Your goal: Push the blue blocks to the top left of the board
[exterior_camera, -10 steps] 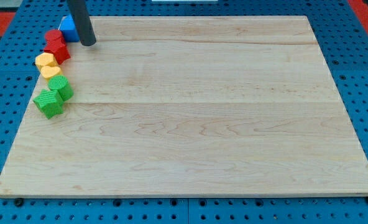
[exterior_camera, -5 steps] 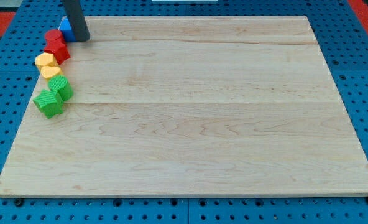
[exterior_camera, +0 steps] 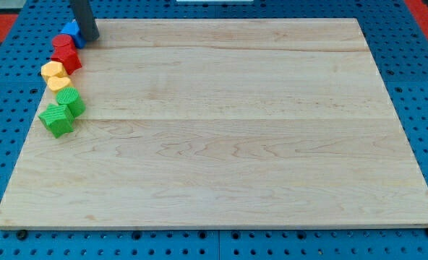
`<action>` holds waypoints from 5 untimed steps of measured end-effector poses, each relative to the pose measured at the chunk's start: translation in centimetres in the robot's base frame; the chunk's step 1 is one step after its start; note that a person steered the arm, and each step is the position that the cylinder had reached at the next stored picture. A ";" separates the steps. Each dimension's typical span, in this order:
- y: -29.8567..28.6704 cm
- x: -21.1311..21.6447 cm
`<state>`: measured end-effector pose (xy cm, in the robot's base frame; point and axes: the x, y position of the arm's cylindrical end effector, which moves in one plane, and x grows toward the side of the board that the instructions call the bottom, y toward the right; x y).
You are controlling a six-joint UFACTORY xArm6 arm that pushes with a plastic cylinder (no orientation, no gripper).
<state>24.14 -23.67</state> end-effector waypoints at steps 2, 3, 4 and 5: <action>0.0 -1.1; 0.6 -1.3; 2.6 -1.3; 3.6 -3.6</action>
<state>20.59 -20.09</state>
